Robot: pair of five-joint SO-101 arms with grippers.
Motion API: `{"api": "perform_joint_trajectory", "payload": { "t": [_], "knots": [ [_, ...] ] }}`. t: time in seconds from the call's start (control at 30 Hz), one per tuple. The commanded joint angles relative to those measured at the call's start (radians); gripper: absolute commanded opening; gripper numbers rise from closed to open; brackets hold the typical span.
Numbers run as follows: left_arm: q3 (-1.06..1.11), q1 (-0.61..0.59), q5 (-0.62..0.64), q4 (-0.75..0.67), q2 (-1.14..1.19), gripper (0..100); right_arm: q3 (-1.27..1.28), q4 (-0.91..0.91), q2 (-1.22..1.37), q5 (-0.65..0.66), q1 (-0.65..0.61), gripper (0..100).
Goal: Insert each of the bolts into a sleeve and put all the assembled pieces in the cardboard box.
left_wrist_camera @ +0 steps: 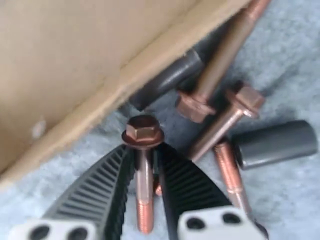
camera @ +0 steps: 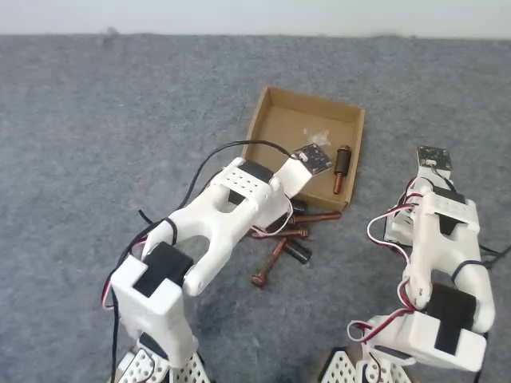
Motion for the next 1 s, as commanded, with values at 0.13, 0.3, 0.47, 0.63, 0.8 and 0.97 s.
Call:
{"api": "perform_joint_trajectory", "payload": {
  "t": [0.13,0.3,0.47,0.63,0.8,0.97],
  "knots": [
    [-0.05,0.127,0.273,0.155,-0.025,1,-0.066,-0.002,-0.001,0.021,-0.005,0.7],
    [-0.053,0.078,0.334,0.186,-0.146,1,-0.066,-0.002,-0.001,0.021,-0.005,0.7],
    [-0.001,-0.032,0.334,0.181,-0.31,1,-0.066,-0.002,-0.001,0.021,-0.005,0.7],
    [0.085,-0.123,0.336,0.135,-0.451,1,-0.066,-0.002,-0.001,0.021,-0.005,0.7],
    [0.179,-0.302,0.434,-0.005,-0.528,1,-0.066,-0.002,0.001,0.021,-0.005,0.7],
    [0.255,-0.453,0.517,-0.18,-0.531,1,-0.064,-0.002,0.001,0.021,-0.007,0.7]
  ]
}}
